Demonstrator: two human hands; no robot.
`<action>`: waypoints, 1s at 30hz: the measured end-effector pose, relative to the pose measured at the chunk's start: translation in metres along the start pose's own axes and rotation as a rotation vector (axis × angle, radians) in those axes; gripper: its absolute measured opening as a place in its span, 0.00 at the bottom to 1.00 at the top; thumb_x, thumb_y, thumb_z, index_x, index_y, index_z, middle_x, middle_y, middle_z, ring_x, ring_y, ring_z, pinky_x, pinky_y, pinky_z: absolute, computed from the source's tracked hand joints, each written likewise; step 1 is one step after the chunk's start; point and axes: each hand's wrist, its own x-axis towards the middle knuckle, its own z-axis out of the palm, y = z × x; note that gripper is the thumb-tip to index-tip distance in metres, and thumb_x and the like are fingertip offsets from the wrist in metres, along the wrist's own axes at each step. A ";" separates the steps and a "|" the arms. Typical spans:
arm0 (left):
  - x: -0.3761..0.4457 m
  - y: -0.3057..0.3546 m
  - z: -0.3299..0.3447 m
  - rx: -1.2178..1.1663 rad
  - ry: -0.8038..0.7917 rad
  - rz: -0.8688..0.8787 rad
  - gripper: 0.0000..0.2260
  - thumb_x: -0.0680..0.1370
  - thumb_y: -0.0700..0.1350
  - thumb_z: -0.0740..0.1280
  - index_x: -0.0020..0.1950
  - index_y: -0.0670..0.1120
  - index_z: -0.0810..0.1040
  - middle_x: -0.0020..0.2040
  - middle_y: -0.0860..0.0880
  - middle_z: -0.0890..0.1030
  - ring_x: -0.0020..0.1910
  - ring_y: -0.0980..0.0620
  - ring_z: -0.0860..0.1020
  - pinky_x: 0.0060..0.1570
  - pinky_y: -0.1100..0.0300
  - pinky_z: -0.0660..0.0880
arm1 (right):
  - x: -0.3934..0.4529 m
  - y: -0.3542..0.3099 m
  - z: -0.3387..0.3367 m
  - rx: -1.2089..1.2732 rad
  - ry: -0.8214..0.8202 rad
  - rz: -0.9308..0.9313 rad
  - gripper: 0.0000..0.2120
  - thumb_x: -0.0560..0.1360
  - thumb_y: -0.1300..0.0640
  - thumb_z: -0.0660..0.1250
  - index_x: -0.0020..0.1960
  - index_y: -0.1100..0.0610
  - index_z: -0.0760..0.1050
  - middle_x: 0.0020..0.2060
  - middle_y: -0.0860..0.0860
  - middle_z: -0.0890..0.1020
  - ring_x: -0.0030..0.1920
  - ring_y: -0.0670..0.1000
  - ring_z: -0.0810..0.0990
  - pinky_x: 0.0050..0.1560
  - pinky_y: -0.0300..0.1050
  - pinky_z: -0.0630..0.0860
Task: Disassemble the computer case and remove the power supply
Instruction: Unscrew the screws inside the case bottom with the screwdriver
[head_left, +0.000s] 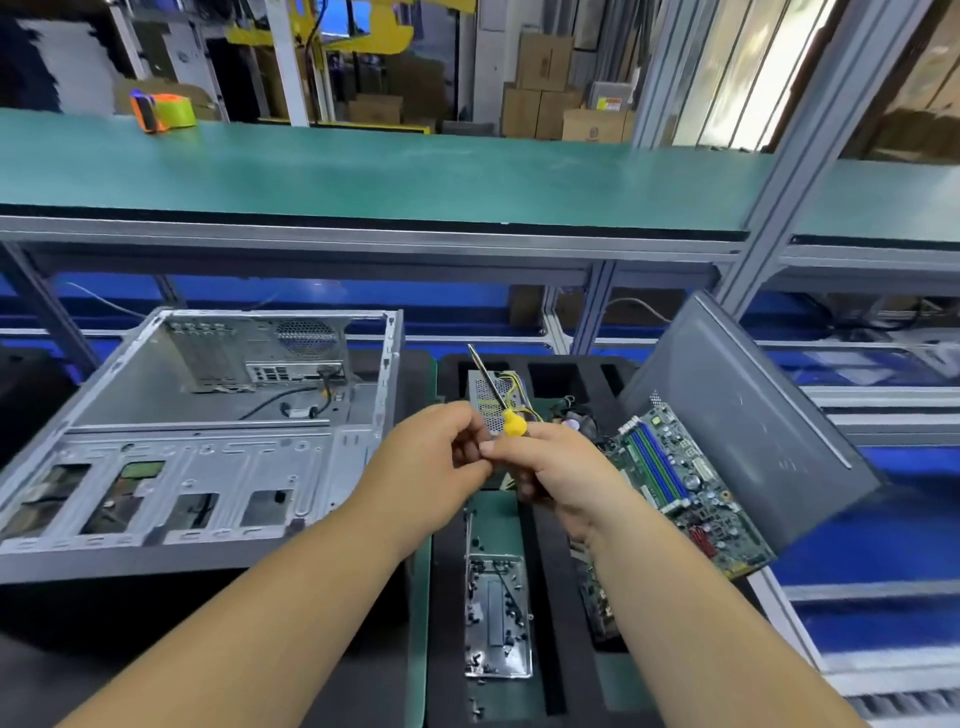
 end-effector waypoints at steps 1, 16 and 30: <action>0.001 0.000 0.005 0.005 -0.020 -0.025 0.13 0.68 0.42 0.75 0.40 0.57 0.73 0.38 0.55 0.76 0.36 0.57 0.74 0.35 0.64 0.71 | 0.000 0.003 -0.005 -0.025 0.007 -0.006 0.05 0.67 0.54 0.74 0.36 0.54 0.79 0.26 0.45 0.76 0.26 0.43 0.68 0.29 0.38 0.65; -0.008 -0.015 -0.006 0.048 0.002 -0.053 0.09 0.73 0.46 0.72 0.47 0.56 0.75 0.45 0.57 0.76 0.45 0.60 0.75 0.47 0.65 0.73 | 0.013 0.065 -0.018 -0.251 0.237 0.185 0.01 0.72 0.59 0.73 0.43 0.55 0.83 0.25 0.43 0.75 0.24 0.41 0.69 0.30 0.38 0.63; -0.055 -0.102 -0.127 0.297 0.378 -0.345 0.09 0.74 0.45 0.72 0.53 0.50 0.78 0.51 0.51 0.77 0.50 0.55 0.74 0.51 0.60 0.68 | 0.036 0.011 0.068 -0.234 0.090 -0.164 0.03 0.77 0.56 0.67 0.48 0.49 0.77 0.37 0.49 0.79 0.38 0.49 0.76 0.39 0.45 0.72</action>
